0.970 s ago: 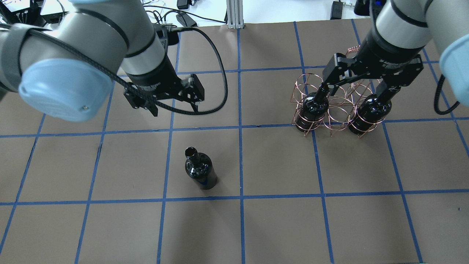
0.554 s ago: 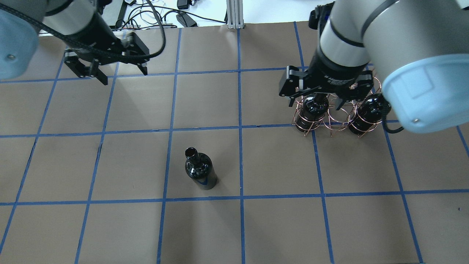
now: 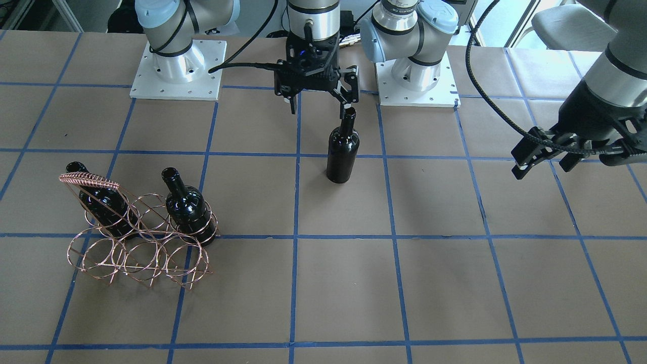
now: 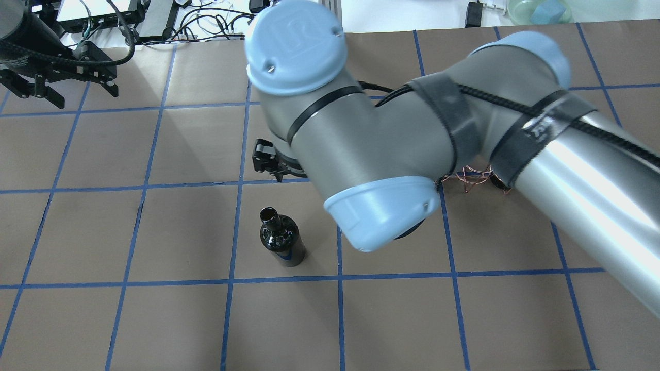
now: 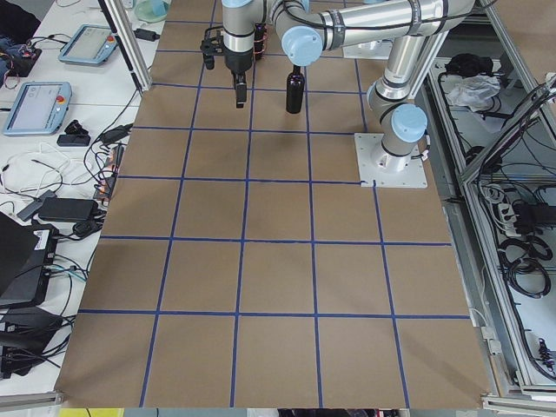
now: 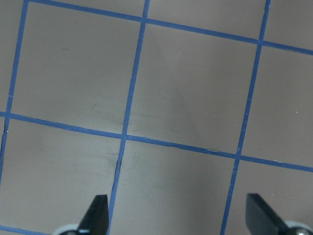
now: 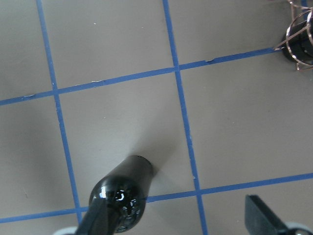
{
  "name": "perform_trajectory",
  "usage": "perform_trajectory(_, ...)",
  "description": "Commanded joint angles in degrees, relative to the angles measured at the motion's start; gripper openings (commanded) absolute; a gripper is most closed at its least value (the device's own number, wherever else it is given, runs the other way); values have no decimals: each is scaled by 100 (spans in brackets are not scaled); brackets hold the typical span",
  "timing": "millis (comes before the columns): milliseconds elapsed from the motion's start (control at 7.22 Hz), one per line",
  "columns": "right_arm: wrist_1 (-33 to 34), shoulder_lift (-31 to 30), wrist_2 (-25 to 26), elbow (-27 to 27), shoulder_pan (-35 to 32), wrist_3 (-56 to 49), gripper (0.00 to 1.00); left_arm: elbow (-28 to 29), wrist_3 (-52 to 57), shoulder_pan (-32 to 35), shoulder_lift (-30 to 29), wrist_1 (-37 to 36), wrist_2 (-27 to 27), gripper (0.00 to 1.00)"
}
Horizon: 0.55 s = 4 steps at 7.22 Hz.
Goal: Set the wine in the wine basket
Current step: 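Move the right gripper down onto the bottle neck while the left arm withdraws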
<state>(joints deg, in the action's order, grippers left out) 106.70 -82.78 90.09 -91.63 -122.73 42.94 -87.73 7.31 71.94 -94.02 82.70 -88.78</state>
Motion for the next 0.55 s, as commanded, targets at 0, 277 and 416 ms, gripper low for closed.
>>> perform_trajectory(0,263,463,17,163,-382,398,100,-25,384,-215,-116,-17,1,100)
perform_trajectory(277,229,595,175,128,-532,443,99,-95,473,-234,-134,-104,-7,100)
perform_trajectory(416,263,648,114,110,-550,461,99,-113,482,-225,-151,-105,-7,100)
